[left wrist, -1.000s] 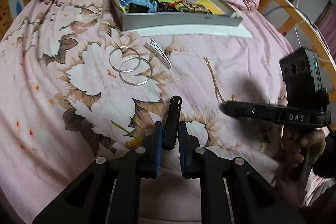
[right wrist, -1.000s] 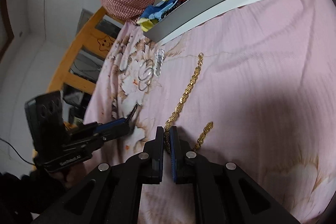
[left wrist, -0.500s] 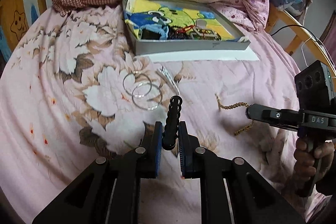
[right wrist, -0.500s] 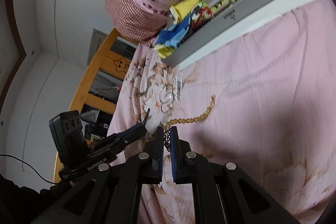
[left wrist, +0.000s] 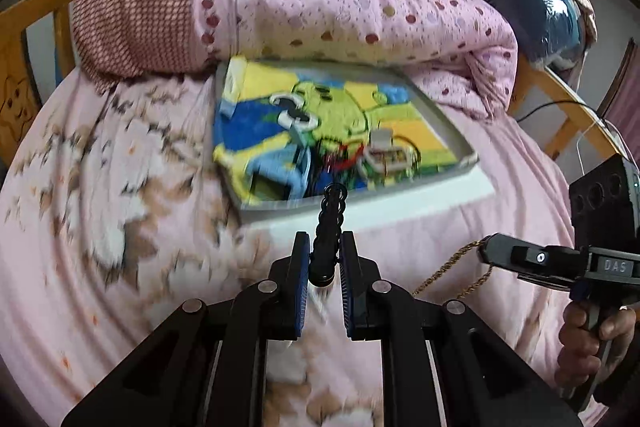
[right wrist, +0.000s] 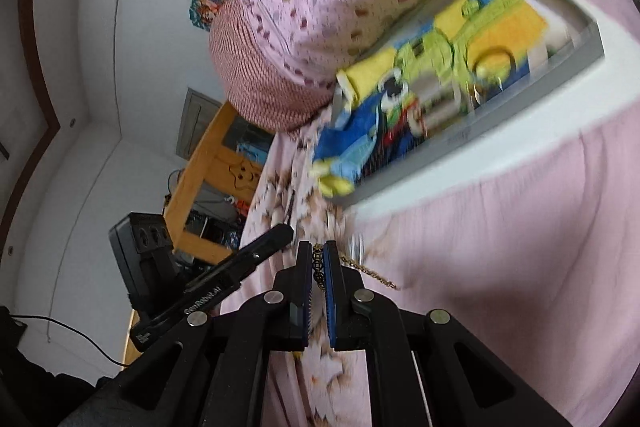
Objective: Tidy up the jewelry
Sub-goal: 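Lift and carry the keyring and gold chain over the grey tray, then open both tools to drop the keyring and gold chain into the tray, then move both tools back toward the metal rings and silver hair clip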
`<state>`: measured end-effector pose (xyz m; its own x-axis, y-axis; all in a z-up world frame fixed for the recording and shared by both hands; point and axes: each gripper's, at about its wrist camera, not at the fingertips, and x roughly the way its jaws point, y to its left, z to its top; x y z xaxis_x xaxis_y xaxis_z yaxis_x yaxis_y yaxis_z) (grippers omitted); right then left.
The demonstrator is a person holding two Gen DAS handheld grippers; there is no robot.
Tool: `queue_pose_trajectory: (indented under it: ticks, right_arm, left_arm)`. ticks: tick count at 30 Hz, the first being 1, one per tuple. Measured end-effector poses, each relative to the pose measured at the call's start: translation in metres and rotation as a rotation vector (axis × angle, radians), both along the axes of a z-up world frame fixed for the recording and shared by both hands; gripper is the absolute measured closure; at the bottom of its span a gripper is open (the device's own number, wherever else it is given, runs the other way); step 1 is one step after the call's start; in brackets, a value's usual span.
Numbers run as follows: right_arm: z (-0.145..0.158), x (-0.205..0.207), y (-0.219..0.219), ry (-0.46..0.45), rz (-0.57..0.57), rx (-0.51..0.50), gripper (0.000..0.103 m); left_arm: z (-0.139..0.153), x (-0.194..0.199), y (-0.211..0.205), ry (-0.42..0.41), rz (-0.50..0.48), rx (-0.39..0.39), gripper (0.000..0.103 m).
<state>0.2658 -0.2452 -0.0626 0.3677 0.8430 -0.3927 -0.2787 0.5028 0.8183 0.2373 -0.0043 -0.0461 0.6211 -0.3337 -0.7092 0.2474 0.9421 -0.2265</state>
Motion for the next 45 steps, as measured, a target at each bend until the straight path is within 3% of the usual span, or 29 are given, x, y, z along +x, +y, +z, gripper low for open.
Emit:
queue_pose_trajectory:
  ticks: [4, 13, 20, 31, 38, 41, 45]
  right_arm:
    - [0.019, 0.028, -0.007, -0.045, -0.026, -0.021, 0.097]
    - [0.043, 0.080, -0.006, -0.151, -0.048, -0.211, 0.097]
    - [0.025, 0.101, 0.006, -0.145, -0.037, -0.308, 0.097]
    - [-0.006, 0.109, 0.015, -0.130, -0.050, -0.449, 0.097]
    - [-0.006, 0.106, 0.019, -0.159, -0.067, -0.534, 0.094]
    - [-0.003, 0.102, 0.016, -0.169, -0.082, -0.540, 0.082]
    - [0.005, 0.096, 0.010, -0.177, -0.106, -0.539, 0.069]
  left_arm:
    - [0.004, 0.028, -0.006, -0.007, -0.001, -0.022, 0.091]
    - [-0.001, 0.087, -0.020, 0.007, 0.020, -0.048, 0.091]
    - [-0.024, 0.115, -0.027, 0.064, 0.031, -0.026, 0.091]
    - [-0.042, 0.127, -0.034, 0.126, 0.013, -0.003, 0.091]
    - [-0.046, 0.128, -0.031, 0.152, 0.020, -0.037, 0.090]
    - [-0.042, 0.126, -0.026, 0.156, 0.030, -0.062, 0.079]
    - [-0.027, 0.120, -0.018, 0.122, 0.062, -0.080, 0.053]
